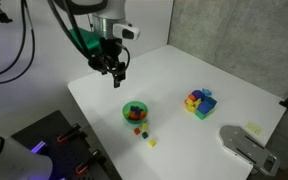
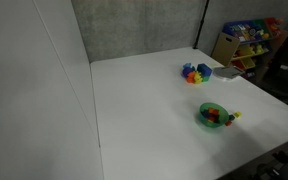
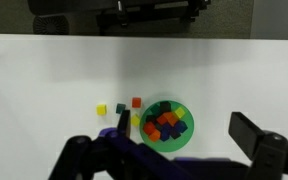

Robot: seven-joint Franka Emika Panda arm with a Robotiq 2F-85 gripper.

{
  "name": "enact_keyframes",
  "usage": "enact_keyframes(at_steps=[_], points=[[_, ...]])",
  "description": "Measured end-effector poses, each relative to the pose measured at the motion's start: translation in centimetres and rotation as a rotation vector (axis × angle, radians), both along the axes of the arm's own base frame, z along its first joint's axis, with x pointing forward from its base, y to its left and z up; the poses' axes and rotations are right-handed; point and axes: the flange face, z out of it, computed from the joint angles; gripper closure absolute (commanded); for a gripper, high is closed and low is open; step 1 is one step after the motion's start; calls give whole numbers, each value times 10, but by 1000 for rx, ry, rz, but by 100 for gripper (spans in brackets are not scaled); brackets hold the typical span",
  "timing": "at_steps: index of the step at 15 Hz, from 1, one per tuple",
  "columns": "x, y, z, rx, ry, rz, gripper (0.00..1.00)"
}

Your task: Remove one yellow block from the green bowl and put it on the table

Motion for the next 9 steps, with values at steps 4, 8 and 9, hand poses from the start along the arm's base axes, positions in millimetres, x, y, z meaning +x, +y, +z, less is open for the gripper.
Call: enact_keyframes(at_steps=[4, 8, 9], points=[[-22, 4, 43, -7, -53, 7, 0], [-31, 5, 61, -10, -90, 7, 0], [-31, 5, 60, -10, -88, 7, 0]])
